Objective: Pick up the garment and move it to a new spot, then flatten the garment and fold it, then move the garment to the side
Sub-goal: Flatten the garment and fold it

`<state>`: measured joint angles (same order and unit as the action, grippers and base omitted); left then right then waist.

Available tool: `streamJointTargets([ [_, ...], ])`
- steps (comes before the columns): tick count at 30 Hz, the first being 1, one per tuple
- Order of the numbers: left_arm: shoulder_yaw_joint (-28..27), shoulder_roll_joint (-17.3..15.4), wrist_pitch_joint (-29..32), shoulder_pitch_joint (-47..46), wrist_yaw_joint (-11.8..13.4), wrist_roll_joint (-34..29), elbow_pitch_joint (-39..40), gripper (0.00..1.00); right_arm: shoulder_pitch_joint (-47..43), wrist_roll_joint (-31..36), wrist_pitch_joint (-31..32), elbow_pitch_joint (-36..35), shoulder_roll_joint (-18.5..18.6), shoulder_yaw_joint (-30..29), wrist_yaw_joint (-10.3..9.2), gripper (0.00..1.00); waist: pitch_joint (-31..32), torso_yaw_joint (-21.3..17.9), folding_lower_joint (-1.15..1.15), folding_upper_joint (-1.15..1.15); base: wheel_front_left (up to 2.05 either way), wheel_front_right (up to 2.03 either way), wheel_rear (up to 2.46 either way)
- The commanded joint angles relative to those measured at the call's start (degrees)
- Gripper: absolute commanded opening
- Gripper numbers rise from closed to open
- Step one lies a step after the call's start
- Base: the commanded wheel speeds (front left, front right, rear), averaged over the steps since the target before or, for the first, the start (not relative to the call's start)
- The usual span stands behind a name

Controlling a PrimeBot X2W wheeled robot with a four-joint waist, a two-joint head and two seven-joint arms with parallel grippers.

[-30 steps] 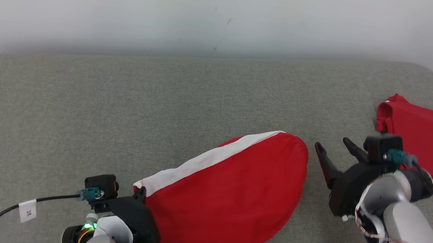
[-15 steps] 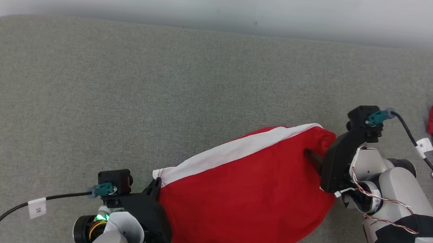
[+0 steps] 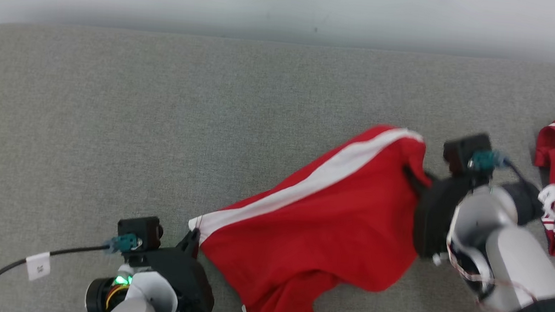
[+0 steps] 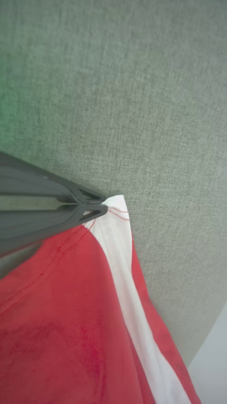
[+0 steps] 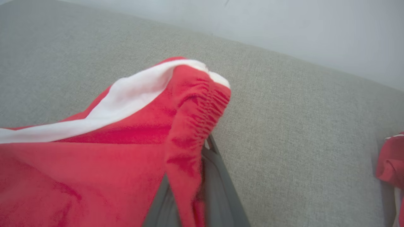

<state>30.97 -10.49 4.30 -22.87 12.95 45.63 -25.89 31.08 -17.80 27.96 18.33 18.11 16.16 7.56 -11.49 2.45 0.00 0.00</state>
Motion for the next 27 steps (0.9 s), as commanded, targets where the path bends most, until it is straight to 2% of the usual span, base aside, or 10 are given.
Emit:
streamJointTargets([
  [1, 0.12, -0.52, 0.22, 1.74, 0.22, 0.28, 0.27, 0.00, -3.47, -1.37, 1.98, -2.85, 3.20, 1.54, -0.14, 0.00, 0.75, -0.49, 0.00, 0.00, 0.00, 0.00, 0.00],
  [3, 0.20, -0.95, 0.39, 2.55, 0.26, 0.51, 0.80, 0.00, -7.41, -2.74, 4.71, -7.23, 6.05, 3.48, -0.14, 0.00, 1.07, -0.82, 0.00, 0.00, 0.00, 0.00, 0.00],
  [6, 0.17, -1.49, 0.63, 3.49, 0.47, 0.73, 1.28, 0.00, -11.81, -3.70, 7.51, -10.39, 8.06, 3.42, -0.14, 0.00, 1.34, -1.19, 0.00, 0.00, 0.00, 0.00, 0.00],
  [7, 0.14, -1.70, 0.71, 3.76, 0.58, 0.79, 1.60, 0.00, -14.00, -4.21, 8.82, -11.86, 8.66, 2.92, -0.14, 0.75, 1.43, -1.32, 0.00, 0.00, 0.00, 0.00, 0.00],
  [8, 0.12, -1.89, 0.81, 4.05, 0.71, 0.83, 1.96, 0.00, -16.04, -4.80, 10.23, -13.22, 8.89, 2.32, -0.14, 1.00, 1.53, -1.45, 0.00, 0.00, 0.00, 0.00, 0.00],
  [12, 0.40, -2.42, 1.35, 4.70, 0.99, 0.76, 3.33, 0.00, -21.74, -8.22, 14.19, -20.43, 7.88, -2.22, -0.14, 1.00, 1.84, -1.69, 0.00, 0.00, 0.00, 0.00, 0.00],
  [15, 0.61, -2.82, 1.79, 5.19, 1.21, 0.74, 4.16, 0.00, -24.40, -9.21, 17.53, -25.60, 6.85, -8.62, -0.14, 1.00, 2.11, -1.57, 0.00, 0.00, 0.00, 0.00, 0.00],
  [18, 0.71, -3.19, 2.15, 5.11, 1.58, 0.60, 4.97, 0.00, -24.08, -7.27, 20.48, -28.95, 4.97, -15.50, -0.13, 1.00, 1.91, -1.46, 0.00, 0.00, 0.00, 0.00, 0.00],
  [23, 0.93, -3.63, 2.78, 4.42, 1.83, 0.37, 6.02, 0.00, -17.72, -4.37, 26.83, -27.60, 0.49, -19.68, -0.13, 1.00, 0.59, -1.53, 0.00, 0.00, 0.00, 0.00, 0.00],
  [27, 1.33, -3.57, 3.34, 3.36, 1.95, 0.04, 6.70, 0.00, -11.09, -2.03, 31.41, -22.04, -2.65, -18.90, -0.13, 1.00, -0.83, -1.09, 0.00, 0.00, 0.00, 0.00, 0.00],
])
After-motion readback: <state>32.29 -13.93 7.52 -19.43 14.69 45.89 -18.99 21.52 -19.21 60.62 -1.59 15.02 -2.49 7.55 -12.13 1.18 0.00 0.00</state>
